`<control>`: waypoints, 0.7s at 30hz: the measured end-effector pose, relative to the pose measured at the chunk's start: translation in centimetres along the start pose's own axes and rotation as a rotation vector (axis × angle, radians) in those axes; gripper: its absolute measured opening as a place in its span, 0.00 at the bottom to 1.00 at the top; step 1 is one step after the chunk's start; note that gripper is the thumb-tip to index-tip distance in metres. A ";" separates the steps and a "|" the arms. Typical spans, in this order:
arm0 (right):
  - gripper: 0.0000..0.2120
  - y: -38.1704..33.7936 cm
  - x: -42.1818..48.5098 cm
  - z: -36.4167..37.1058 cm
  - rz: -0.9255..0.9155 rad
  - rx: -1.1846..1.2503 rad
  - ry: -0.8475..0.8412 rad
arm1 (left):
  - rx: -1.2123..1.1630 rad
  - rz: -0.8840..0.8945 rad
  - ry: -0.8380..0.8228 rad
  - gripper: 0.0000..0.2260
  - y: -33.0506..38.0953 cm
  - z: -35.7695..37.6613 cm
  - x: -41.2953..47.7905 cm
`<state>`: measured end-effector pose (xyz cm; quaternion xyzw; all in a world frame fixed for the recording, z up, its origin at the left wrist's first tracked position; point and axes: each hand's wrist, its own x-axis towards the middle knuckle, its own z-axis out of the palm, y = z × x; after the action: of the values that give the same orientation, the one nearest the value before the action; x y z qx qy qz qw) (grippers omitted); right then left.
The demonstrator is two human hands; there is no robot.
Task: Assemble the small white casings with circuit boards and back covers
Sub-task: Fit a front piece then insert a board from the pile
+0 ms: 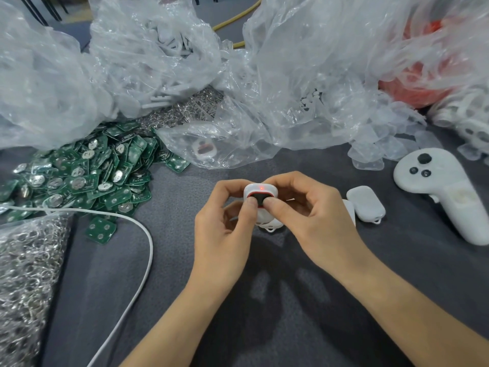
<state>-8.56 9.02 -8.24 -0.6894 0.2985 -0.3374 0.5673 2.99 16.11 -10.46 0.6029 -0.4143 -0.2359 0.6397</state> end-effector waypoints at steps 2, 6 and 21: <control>0.07 0.0 0.0 0.0 0.001 -0.002 0.000 | 0.004 0.004 -0.004 0.07 0.0 0.0 0.0; 0.08 0.1 0.0 0.0 -0.004 -0.017 -0.008 | 0.015 0.008 0.000 0.07 0.0 0.1 0.1; 0.08 -0.1 -0.1 0.0 0.011 -0.036 -0.020 | 0.067 0.019 -0.009 0.04 0.2 0.1 0.0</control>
<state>-8.57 9.10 -8.15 -0.7011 0.3026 -0.3219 0.5597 2.84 16.09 -10.27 0.6188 -0.4307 -0.2185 0.6196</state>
